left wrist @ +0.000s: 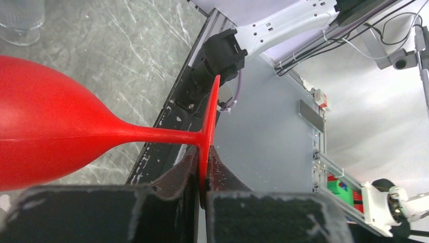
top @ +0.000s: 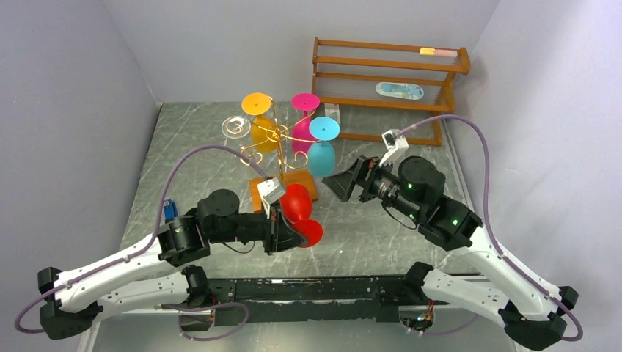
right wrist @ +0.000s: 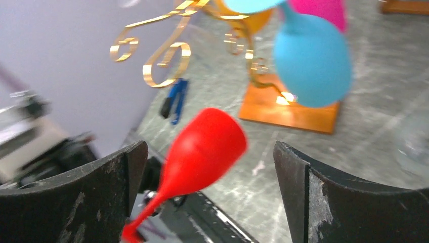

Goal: Take the wine glass off the wine glass rack
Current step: Place the wine glass at the center of the board.

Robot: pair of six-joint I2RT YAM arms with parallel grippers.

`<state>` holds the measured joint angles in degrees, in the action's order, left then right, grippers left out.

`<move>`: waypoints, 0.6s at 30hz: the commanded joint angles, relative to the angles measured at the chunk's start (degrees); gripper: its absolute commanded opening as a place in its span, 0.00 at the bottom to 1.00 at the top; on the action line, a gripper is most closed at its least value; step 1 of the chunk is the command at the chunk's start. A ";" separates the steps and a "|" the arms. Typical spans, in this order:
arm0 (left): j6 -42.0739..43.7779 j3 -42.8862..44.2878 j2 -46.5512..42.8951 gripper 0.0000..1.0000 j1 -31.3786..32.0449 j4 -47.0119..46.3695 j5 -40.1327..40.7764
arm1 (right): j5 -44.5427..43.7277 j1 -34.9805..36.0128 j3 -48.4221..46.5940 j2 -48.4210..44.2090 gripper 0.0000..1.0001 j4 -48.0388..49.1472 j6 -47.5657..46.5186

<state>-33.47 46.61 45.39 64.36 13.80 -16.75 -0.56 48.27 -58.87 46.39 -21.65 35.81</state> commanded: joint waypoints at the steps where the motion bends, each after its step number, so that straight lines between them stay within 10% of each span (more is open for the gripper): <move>1: 6.54 3.18 -1.71 0.05 0.42 2.00 -1.29 | -11.07 -2.18 0.71 0.89 1.00 -10.71 -0.39; 9: 9.90 2.26 -1.17 0.05 0.47 -0.40 -8.23 | 24.04 -25.69 7.88 3.23 1.00 -5.56 0.76; 18: 14.61 2.60 -2.08 0.05 0.44 2.36 -6.64 | 39.02 -27.70 14.07 2.62 1.00 6.49 8.89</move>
<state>-22.79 48.66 44.03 64.40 15.42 -22.63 29.61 20.97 -45.63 50.92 -22.52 41.06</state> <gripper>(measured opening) 0.071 0.997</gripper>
